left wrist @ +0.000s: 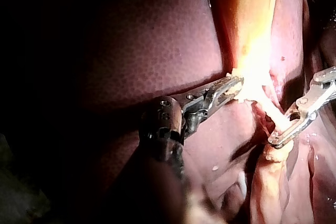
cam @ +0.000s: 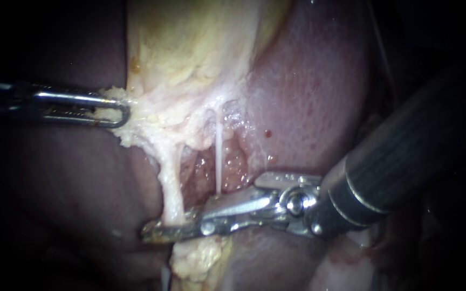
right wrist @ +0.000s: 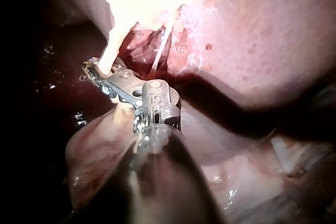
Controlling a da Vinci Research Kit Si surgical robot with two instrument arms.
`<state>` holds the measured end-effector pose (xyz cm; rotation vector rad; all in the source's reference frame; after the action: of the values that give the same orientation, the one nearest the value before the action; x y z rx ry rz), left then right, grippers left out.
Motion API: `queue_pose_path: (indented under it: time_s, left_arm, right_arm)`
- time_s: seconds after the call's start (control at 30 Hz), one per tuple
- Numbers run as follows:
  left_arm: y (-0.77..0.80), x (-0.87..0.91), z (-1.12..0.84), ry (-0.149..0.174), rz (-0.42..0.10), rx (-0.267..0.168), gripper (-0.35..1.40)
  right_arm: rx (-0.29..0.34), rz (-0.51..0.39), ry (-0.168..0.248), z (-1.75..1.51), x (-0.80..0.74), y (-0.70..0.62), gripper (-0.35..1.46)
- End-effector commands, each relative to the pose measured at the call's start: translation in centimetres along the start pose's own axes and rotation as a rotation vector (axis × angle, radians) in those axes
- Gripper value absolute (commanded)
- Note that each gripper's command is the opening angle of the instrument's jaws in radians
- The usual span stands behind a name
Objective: Going back first clip left tube
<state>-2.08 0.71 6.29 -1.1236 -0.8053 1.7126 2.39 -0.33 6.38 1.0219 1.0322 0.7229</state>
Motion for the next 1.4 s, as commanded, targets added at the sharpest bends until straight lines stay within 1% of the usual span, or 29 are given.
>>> queue_pose_path:
  time_s: [0.03,0.07,0.1,0.13,0.17,0.2,0.27,0.33,0.4,0.5,0.53,0.6,0.67,0.7,0.8,0.9,1.07,1.17,1.3,1.4]
  left_arm:
    - [0.00,0.00,0.00,0.000,0.000,0.000,-0.35]
    - [0.00,0.00,0.00,0.000,0.000,0.000,-0.35]
    - [0.00,0.00,0.00,0.000,0.000,0.000,-0.35]
    - [0.00,0.00,0.00,0.000,0.000,0.000,-0.35]
    - [0.00,0.00,0.00,0.000,0.000,0.000,-0.35]
    - [0.00,0.00,0.00,0.000,0.000,0.000,-0.35]
    - [0.00,0.00,0.00,0.000,0.000,0.000,-0.35]
    - [0.00,0.00,-0.01,0.000,0.000,0.000,-0.35]
    - [0.00,0.00,-0.01,0.000,0.000,0.000,-0.35]
    - [0.00,0.00,-0.01,0.000,0.000,0.000,-0.35]
    - [0.00,0.00,-0.01,0.000,0.000,0.000,-0.35]
    - [0.00,0.00,-0.01,0.000,0.000,0.000,-0.35]
    - [0.00,0.00,-0.01,0.000,0.000,0.000,-0.35]
    - [0.01,0.00,-0.01,0.000,0.000,0.000,-0.35]
    - [0.01,0.00,-0.01,0.000,0.000,0.000,-0.35]
    - [0.01,0.00,-0.02,0.000,0.000,0.000,-0.35]
    - [0.01,0.00,-0.02,-0.001,0.000,-0.001,-0.35]
    - [0.01,-0.01,-0.03,-0.001,0.000,-0.001,-0.35]
    - [0.01,-0.01,-0.03,-0.001,0.000,-0.001,-0.35]
    - [0.01,-0.01,-0.04,-0.001,0.000,-0.001,-0.35]
  right_arm:
    - [0.002,0.000,0.002,0.01,0.00,0.00,-0.35]
    - [0.015,-0.001,-0.001,0.01,-0.01,0.01,-0.34]
    - [0.026,0.000,0.003,0.02,-0.01,0.01,-0.16]
    - [0.040,0.000,0.015,0.03,-0.02,0.02,0.07]
    - [0.049,0.001,0.026,0.05,-0.02,0.02,0.24]
    - [0.058,0.001,0.037,0.08,-0.02,0.03,0.37]
    - [0.072,0.001,0.055,0.13,-0.02,0.05,0.45]
    - [0.083,-0.002,0.067,0.17,-0.06,0.07,0.47]
    - [0.086,-0.006,0.065,0.20,-0.12,0.11,0.47]
    - [0.080,-0.055,0.067,0.25,-0.21,0.26,0.48]
    - [0.076,-0.093,0.069,0.27,-0.23,0.34,0.49]
    - [0.054,-0.147,0.072,0.27,-0.24,0.45,0.49]
    - [0.006,-0.216,0.093,0.23,-0.22,0.56,0.49]
    - [-0.019,-0.243,0.107,0.21,-0.21,0.59,0.49]
    - [-0.054,-0.308,0.125,0.13,-0.15,0.69,0.49]
    - [-0.078,-0.364,0.134,0.07,-0.12,0.72,0.49]
    - [-0.091,-0.421,0.128,-0.02,-0.12,0.69,0.50]
    - [-0.098,-0.464,0.110,-0.07,-0.15,0.68,0.50]
    - [-0.112,-0.543,0.072,-0.16,-0.18,0.66,0.50]
    - [-0.106,-0.600,0.068,-0.32,-0.20,0.61,0.50]
